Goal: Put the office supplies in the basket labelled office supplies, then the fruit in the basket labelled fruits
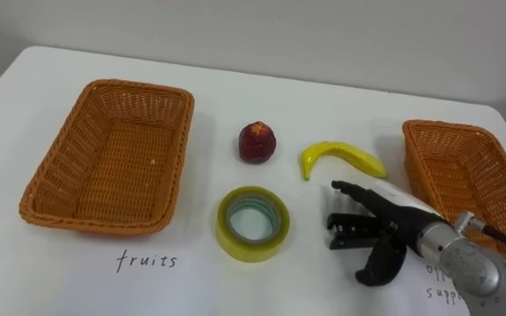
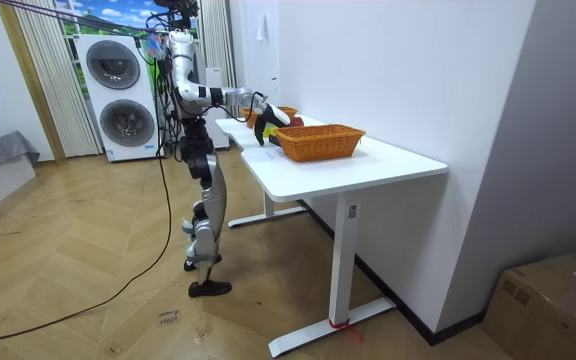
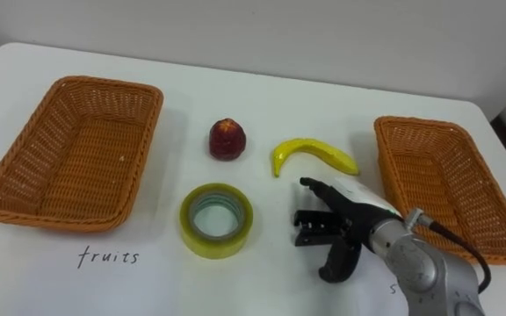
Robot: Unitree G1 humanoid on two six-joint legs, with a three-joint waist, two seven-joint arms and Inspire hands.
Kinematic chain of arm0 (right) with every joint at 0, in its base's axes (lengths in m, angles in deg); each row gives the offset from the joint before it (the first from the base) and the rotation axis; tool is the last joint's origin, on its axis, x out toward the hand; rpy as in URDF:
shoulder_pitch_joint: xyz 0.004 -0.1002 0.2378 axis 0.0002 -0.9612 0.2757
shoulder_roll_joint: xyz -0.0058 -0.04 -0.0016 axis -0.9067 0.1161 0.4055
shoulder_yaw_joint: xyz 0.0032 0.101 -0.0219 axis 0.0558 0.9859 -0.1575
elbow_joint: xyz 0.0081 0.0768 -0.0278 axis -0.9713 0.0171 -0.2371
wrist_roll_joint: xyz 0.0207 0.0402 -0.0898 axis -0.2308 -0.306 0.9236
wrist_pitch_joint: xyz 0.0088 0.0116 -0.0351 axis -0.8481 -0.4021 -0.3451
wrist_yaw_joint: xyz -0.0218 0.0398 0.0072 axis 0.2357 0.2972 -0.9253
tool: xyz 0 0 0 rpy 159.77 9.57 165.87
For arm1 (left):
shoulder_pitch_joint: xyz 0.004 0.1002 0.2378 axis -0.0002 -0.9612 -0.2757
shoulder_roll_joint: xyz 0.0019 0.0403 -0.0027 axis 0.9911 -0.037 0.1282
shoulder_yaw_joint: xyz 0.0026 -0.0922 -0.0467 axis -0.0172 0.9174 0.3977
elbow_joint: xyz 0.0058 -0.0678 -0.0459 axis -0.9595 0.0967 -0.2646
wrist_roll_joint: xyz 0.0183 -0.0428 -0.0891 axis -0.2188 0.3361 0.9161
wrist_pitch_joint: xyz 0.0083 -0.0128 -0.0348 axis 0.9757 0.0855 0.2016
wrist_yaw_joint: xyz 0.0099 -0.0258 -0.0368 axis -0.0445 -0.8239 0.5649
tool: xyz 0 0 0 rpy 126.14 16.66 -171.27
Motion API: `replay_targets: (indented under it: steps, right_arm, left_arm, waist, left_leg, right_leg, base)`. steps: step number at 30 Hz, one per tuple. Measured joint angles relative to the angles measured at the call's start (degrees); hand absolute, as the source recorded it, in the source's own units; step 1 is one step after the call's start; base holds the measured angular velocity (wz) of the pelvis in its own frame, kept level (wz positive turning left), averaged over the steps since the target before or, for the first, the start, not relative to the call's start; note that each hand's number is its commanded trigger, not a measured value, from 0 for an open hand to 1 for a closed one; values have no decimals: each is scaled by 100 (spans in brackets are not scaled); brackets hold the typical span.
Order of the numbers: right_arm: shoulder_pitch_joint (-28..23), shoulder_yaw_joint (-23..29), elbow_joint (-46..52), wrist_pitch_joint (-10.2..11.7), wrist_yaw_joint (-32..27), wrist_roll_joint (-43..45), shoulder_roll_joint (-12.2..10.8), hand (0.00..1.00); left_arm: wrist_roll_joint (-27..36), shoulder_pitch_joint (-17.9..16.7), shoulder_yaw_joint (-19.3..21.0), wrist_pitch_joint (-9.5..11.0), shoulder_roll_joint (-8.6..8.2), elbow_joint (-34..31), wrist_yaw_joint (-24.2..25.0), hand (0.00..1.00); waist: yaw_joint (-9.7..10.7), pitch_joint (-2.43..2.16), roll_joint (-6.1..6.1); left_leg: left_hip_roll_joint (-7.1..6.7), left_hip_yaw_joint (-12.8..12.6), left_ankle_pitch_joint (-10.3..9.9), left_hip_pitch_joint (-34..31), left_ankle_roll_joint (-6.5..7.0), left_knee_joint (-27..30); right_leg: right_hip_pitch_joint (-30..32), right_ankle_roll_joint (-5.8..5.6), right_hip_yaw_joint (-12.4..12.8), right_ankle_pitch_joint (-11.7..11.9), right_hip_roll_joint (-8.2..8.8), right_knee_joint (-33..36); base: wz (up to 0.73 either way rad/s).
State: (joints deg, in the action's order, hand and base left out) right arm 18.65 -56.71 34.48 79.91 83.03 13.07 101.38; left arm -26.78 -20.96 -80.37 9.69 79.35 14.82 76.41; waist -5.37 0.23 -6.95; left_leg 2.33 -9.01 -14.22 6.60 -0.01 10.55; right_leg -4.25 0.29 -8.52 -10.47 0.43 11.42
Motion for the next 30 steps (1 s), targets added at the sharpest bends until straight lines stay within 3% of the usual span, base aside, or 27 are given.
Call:
replay_targets:
  steps: [6, 7, 8, 9, 16, 22, 30]
  right_arm:
    - [80, -84, -46, -64, 18, 157, 0, 0]
    - [80, -84, -47, -69, 18, 163, 0, 58]
    - [80, -84, -58, -94, 17, 168, -1, 69]
    - [93, -84, -85, -137, 16, 167, -1, 100]
    - [198, -85, -215, -253, -36, 225, -5, 100]
    - [303, -91, -299, -284, -279, 447, -54, 100]
    - [362, -95, -449, -258, -369, 388, -132, 100]
  left_arm:
    - [39, 12, -15, -13, -27, 0, 1, 0]
    - [38, 16, -14, -13, -34, 0, 1, 0]
    - [39, 18, -14, -15, -40, 0, -1, 0]
    - [48, 15, -16, -26, -41, 0, -3, 0]
    - [47, 22, -38, -112, -42, -124, -3, 0]
    - [47, 33, -50, -113, -55, -241, -3, 0]
    - [62, 107, -44, -111, -82, -226, -3, 0]
  waist:
    - [4, -14, 26]
    - [4, -16, 30]
    - [8, -16, 31]
    - [5, -16, 31]
    - [9, -17, 36]
    - [-8, -51, 91]
    - [-66, -45, 90]
  left_leg:
    - [6, 6, 0, 2, 0, 29]
    - [7, 7, 0, 2, 0, 25]
    - [6, 12, 0, 0, 1, 22]
    - [7, 16, -1, -4, 1, 12]
    - [9, 35, -1, -42, 3, 34]
    - [7, 40, 5, -90, 7, 56]
    - [3, 37, 6, -85, 8, 84]
  right_leg:
    - [-61, -2, -66, 51, 2, -92]
    - [-61, -3, -89, 53, 3, -90]
    - [-58, -2, -107, 54, 6, -84]
    - [-59, 0, -110, 56, 6, -82]
    - [-46, 9, -119, 79, 6, -80]
    - [5, 7, -125, 80, 6, -81]
    - [-20, 7, -129, 80, 13, -93]
  base:
    - [1]
    - [0]
    - [0]
    - [0]
    - [0]
    - [0]
    - [0]
